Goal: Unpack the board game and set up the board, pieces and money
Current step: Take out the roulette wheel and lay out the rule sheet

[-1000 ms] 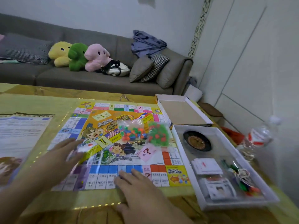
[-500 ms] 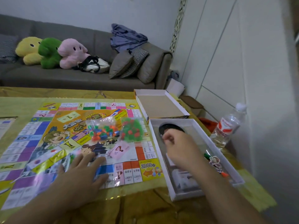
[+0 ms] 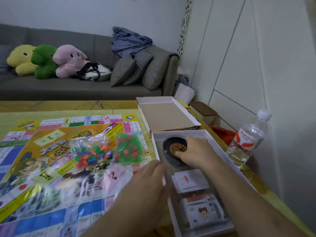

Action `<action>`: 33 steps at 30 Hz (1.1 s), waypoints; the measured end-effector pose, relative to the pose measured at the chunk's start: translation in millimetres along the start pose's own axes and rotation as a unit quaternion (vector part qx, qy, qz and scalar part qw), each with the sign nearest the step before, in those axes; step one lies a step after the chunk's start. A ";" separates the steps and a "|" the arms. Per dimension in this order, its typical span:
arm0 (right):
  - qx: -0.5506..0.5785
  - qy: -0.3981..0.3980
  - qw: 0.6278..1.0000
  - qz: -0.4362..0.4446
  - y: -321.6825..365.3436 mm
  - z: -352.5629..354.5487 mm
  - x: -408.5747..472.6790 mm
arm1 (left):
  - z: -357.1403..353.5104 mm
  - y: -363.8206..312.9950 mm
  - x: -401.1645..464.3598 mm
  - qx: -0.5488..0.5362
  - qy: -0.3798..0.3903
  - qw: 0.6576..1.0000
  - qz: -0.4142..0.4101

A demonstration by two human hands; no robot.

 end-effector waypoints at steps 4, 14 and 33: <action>-0.025 -0.002 1.000 -0.019 5.8 -5.7 5.7 | -35.4 -25.2 35.6 0.038 0.010 0.999 -0.010; 0.018 -0.019 0.996 -0.090 1.6 3.2 3.9 | -61.6 -14.6 39.0 0.131 0.091 0.987 0.020; 0.149 0.011 0.976 -0.161 -20.9 -7.1 26.8 | -48.9 -6.6 74.6 0.150 -0.014 0.988 0.033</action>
Point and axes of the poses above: each hand's wrist, its own x-axis towards the middle knuckle, its own z-axis out of the back of the hand, y = z × x, the point moved 5 cm from there along x, towards the middle knuckle, and after that the axes turned 1 degree about z, right-handed, at the moved point
